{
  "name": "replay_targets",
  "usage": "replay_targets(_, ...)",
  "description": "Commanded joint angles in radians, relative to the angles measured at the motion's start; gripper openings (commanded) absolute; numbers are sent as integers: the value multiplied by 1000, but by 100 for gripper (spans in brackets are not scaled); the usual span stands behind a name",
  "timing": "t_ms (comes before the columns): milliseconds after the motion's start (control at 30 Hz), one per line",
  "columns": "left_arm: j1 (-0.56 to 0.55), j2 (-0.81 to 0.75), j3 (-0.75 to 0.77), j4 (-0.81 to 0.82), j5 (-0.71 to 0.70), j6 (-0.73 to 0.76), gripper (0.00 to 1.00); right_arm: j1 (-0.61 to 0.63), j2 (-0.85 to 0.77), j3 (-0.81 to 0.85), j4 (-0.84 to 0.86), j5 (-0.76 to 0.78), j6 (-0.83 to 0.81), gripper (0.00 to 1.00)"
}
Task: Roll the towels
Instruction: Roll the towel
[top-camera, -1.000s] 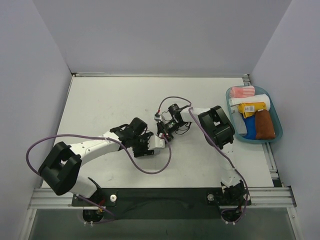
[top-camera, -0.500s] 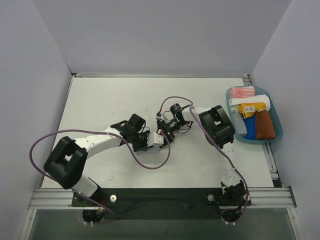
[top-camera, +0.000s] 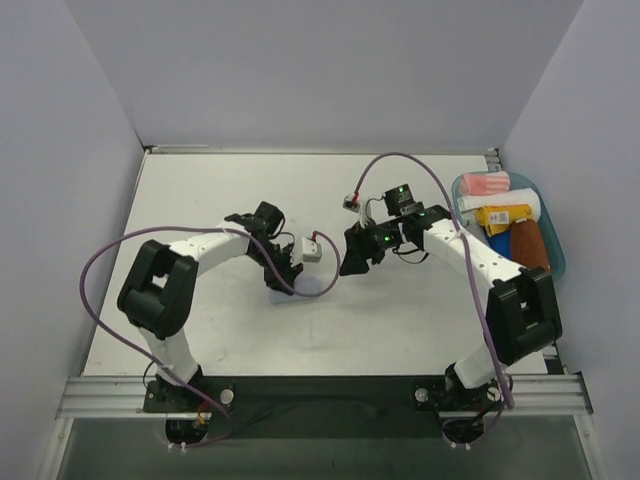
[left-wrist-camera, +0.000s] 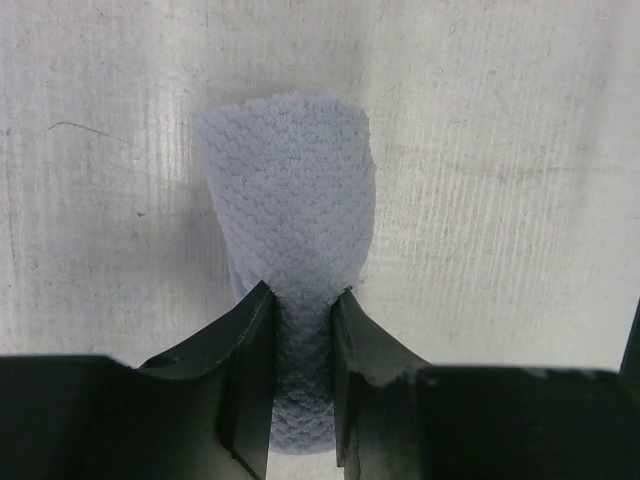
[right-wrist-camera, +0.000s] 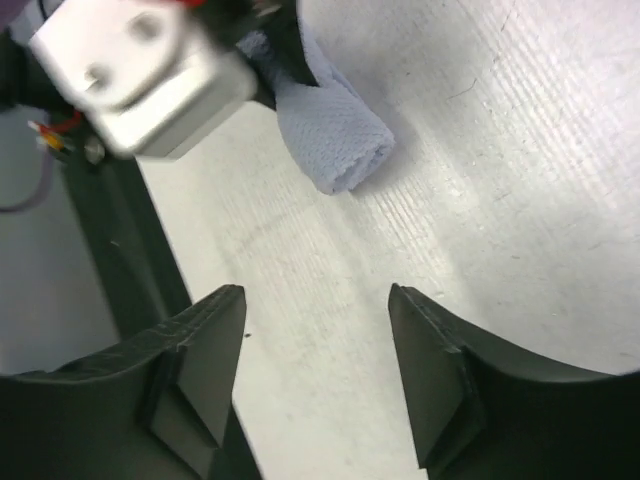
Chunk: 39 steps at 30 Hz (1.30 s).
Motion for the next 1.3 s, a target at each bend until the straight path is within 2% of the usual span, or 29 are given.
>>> replay_targets(0,11,79,28,-103,36,47,11,68,-106,-65,-11,169,-181,57)
replay_targets(67,25,105,49,-118,44,54,11,91,-151,-54,-62,178,-244,54)
replay_targets(133,36,133,75,-130,61,55,11,134,-198,-33,-159,197,-316,47)
replay_targets(267,62,188,129,-181,92,61,11,186,-277,-59,-238,210,-386,23)
replay_targets(333,76,216,147,-192,99,61,11,201,-300,-74,-277,194,-410,20)
replay_targets(533,86,271,201,-222,119,60,11,402,-326,-66,-372,295,-467,11)
replay_targets(633,99,311,233,-242,122,58,11,535,-280,-86,-302,440,-439,20)
replay_targets(667,102,319,244,-253,124,58,11,566,-262,-91,-256,542,-447,27)
replay_targets(700,106,331,261,-259,128,57,11,612,-245,-89,-231,578,-450,33)
replay_targets(733,117,337,270,-265,142,57,11,623,-210,-89,-199,611,-449,42)
replay_targets(833,123,346,290,-285,155,58,11,639,-142,-66,-70,726,-424,51)
replay_targets(1033,125,374,325,-327,168,77,11,643,-39,-45,152,841,-421,59)
replay_targets(1267,131,405,337,-350,179,92,11,634,-1,-97,320,879,-446,61)
